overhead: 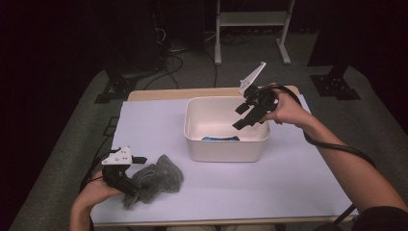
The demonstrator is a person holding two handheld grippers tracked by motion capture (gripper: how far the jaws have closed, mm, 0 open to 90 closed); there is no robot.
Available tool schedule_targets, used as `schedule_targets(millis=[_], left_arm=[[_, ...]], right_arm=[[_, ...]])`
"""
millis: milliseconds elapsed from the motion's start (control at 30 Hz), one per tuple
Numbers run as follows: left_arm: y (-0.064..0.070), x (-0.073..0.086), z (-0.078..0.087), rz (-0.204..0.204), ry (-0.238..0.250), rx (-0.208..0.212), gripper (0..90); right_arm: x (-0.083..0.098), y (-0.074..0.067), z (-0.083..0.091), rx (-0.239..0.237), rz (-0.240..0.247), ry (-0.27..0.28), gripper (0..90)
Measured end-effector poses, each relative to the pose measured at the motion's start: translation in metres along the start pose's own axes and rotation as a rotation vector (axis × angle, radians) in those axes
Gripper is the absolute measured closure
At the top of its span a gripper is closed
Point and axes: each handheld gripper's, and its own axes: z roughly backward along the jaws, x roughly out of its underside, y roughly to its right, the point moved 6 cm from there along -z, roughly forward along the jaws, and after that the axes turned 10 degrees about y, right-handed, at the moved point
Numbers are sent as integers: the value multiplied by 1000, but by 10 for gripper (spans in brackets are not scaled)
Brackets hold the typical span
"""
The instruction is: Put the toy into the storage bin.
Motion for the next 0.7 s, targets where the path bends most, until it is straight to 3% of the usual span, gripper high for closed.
schedule_targets(millis=[433, 700], left_arm=[[2, 1, -1, 4, 4, -9, 79], [3, 3, -7, 9, -3, 1, 78]], right_arm=[[12, -8, 46, 68, -25, 55, 289], [34, -15, 76, 119, -56, 109, 288]])
